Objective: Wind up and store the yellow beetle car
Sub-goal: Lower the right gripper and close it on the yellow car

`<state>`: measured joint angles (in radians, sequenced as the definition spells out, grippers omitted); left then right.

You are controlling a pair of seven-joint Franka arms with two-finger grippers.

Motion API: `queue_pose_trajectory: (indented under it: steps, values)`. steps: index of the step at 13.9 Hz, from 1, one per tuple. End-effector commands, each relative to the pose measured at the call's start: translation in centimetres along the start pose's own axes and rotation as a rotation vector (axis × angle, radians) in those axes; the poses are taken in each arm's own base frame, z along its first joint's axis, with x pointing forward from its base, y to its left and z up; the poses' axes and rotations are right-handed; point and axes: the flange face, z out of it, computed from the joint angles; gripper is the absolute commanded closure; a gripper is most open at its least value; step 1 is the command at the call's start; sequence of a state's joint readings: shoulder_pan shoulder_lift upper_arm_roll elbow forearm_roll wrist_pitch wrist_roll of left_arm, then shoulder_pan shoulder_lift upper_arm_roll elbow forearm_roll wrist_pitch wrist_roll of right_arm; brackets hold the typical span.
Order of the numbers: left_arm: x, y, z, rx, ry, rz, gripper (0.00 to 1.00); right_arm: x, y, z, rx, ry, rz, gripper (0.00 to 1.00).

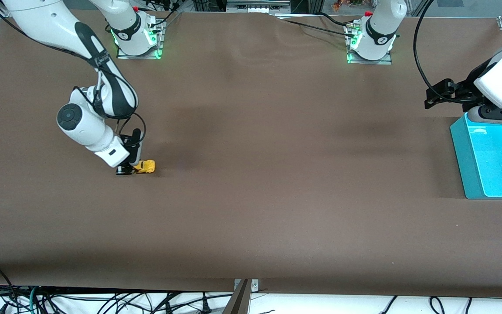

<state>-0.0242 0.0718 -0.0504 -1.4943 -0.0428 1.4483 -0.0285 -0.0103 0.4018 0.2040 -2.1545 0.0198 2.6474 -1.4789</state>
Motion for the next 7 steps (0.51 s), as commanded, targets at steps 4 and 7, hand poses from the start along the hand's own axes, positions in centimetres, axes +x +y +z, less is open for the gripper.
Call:
queue_pose_trajectory:
  steps: [4,7]
  values:
    - [-0.1,0.1,-0.4,0.012,0.006,0.003,0.0,3.7,-1.5,1.4,0.055,0.029,-0.003,1.0]
    - [-0.1,0.1,-0.4,0.012,0.006,0.003,0.0,3.4,-2.2,3.1,0.064,0.033,0.004,1.0]
